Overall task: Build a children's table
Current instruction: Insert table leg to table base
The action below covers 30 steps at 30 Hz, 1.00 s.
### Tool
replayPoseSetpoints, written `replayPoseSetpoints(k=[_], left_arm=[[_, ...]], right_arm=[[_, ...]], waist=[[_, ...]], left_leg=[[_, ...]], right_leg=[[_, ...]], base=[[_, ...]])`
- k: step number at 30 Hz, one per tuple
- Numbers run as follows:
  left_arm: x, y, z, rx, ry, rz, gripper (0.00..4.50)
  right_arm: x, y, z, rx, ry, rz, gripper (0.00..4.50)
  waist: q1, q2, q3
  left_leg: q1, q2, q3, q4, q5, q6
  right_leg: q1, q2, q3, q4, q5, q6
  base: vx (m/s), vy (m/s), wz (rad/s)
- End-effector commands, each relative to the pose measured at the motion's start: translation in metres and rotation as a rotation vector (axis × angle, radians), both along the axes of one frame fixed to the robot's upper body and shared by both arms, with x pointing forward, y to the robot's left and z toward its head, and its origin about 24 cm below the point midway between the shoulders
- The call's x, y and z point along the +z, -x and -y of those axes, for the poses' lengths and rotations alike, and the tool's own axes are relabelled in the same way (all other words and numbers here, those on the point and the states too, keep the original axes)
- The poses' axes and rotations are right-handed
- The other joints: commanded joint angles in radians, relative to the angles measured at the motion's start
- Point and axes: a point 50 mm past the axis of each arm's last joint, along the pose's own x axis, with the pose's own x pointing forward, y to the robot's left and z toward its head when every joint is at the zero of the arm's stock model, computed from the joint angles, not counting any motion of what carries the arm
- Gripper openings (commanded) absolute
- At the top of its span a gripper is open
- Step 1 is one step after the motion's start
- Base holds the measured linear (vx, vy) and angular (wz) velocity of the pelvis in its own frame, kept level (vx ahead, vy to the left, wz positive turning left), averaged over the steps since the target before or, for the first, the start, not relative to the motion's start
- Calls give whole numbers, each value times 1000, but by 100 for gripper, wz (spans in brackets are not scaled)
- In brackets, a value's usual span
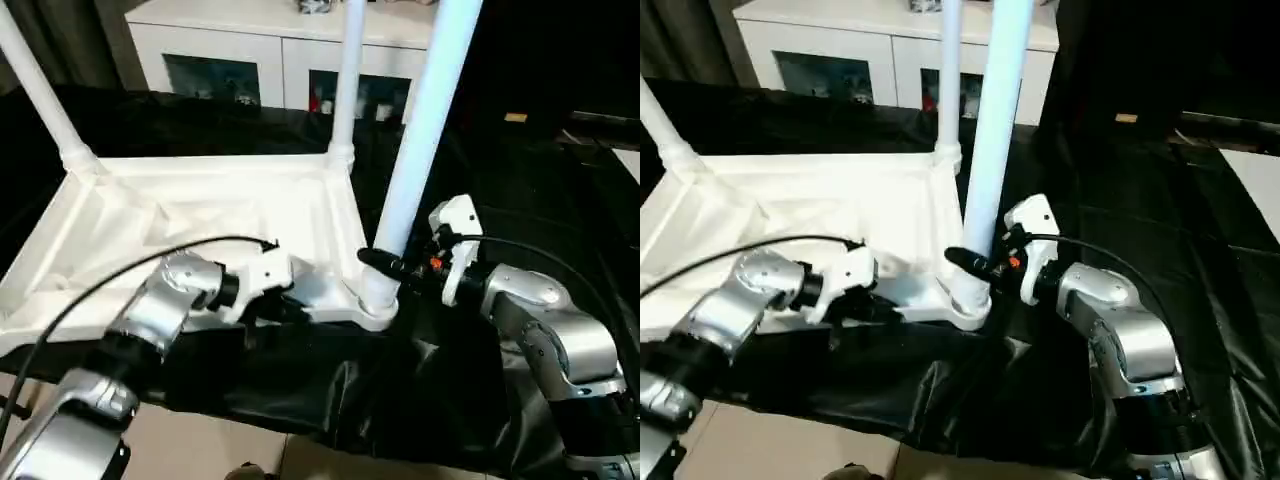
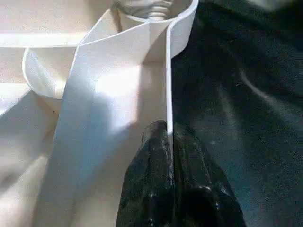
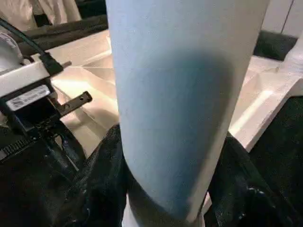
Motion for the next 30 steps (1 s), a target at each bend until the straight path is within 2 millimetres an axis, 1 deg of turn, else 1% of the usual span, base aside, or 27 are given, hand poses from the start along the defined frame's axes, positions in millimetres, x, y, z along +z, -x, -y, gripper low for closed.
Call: replayPoseSetpoints(k=[1, 2, 3, 5, 7, 8, 9, 12, 14, 15, 18, 19, 20, 21, 26, 27, 29, 30], left_arm=[[-4, 6, 11, -14, 38, -21, 0], [-5, 6, 12, -12, 38, -21, 0], [-6, 7, 12, -9, 36, -21, 0], [-6, 7, 12, -7, 33, -21, 0], [-7, 6, 10, 5, 22, -19, 0], [-7, 5, 8, 11, 18, -16, 0], [-6, 4, 8, 18, 14, -10, 0], [-6, 3, 6, 27, 5, -7, 0], [-5, 3, 6, 30, 6, -7, 0], [-5, 2, 4, 31, 0, -3, 0], [-5, 1, 4, 34, -3, 0, 0], [-5, 1, 4, 33, -3, 0, 0], [-4, 0, 4, 33, -2, 1, 0], [-4, 0, 4, 31, -1, 4, 0], [-2, 0, 4, 30, 6, 4, 0], [-2, -1, 4, 32, 10, 5, 0], [-1, -1, 4, 33, 12, 6, 0], [0, -1, 4, 39, 28, 6, 0]], right_arm=[[2, -5, -1, 2, 12, -10, 184], [1, -6, -1, 3, 17, -17, 184], [0, -7, -1, 5, 27, -26, 184], [0, -8, -1, 6, 32, -30, 184], [-2, -8, -1, 21, 56, -56, 184], [-3, -8, -1, 29, 62, -71, 184], [-4, -7, 0, 41, 73, -89, 184], [-5, -3, 1, 85, 90, -108, 184], [-4, -2, 0, 92, 84, -112, 184], [-1, -1, 2, 110, 86, -116, 184], [1, 0, 3, 116, 86, -115, 184], [2, -1, 3, 112, 80, -116, 184], [2, -1, 3, 110, 77, -118, 184], [0, -2, 3, 109, 76, -122, 184], [-9, -3, 5, 74, 80, -144, 184], [-12, -4, 6, 54, 68, -145, 184], [-13, -5, 6, 45, 60, -145, 184], [-18, -6, 8, -3, 13, -148, 184]], waist=[[-5, -6, -60], [-6, -5, -59], [-9, -7, -58], [-7, -6, -58], [-6, -6, -60], [-7, -9, -60], [-6, -7, -60], [-5, -7, -56], [-6, -7, -57], [-6, -4, -56], [-6, -7, -58], [-6, -7, -57], [-5, -1, -57], [-6, -4, -57], [-6, -4, -57], [-7, -6, -56], [-7, -5, -56], [-7, 0, -56]], left_leg=[[25, 80, -25, -87, -148, 21], [25, 79, -26, -88, -149, 19], [25, 78, -25, -88, -158, 14], [27, 77, -24, -87, -157, 12], [24, 77, -24, -87, -131, 18], [25, 77, -24, -87, -126, 21], [24, 77, -24, -86, -124, 26], [25, 78, -24, -88, -152, 20], [25, 78, -25, -90, -163, 14], [26, 78, -26, -90, -169, 10], [25, 77, -25, -89, -156, 11], [25, 78, -25, -89, -160, 12], [26, 78, -26, -89, -161, 10], [25, 78, -25, -89, -167, 8], [26, 78, -26, -91, -177, 2], [25, 78, -25, -91, -180, 1], [25, 78, -25, -91, -183, 0], [26, 78, -26, -92, -185, -4]], right_leg=[[38, -99, 52, -75, -25, -260], [37, -98, 51, -76, -36, -257], [35, -96, 52, -78, -60, -249], [34, -96, 53, -80, -68, -244], [36, -95, 53, -76, -31, -238], [37, -94, 52, -75, -21, -238], [36, -95, 52, -75, -16, -240], [35, -96, 53, -81, -60, -233], [35, -97, 53, -82, -85, -230], [34, -96, 53, -83, -90, -229], [36, -96, 53, -81, -66, -231], [35, -97, 54, -83, -74, -232], [34, -97, 53, -82, -76, -233], [34, -96, 53, -83, -78, -233], [32, -97, 53, -84, -84, -236], [32, -98, 54, -84, -92, -236], [32, -99, 54, -85, -99, -236], [30, -97, 54, -86, -103, -233]], base=[[0, 0, 0], [0, 0, 0], [0, 0, 0], [0, 0, 0], [0, 0, 0], [0, 0, 0], [0, 0, 0], [0, 0, 0], [0, 0, 0], [0, 0, 0], [0, 0, 0], [0, 0, 0], [0, 0, 0], [0, 0, 0], [0, 0, 0], [0, 0, 0], [0, 0, 0], [0, 0, 0]])
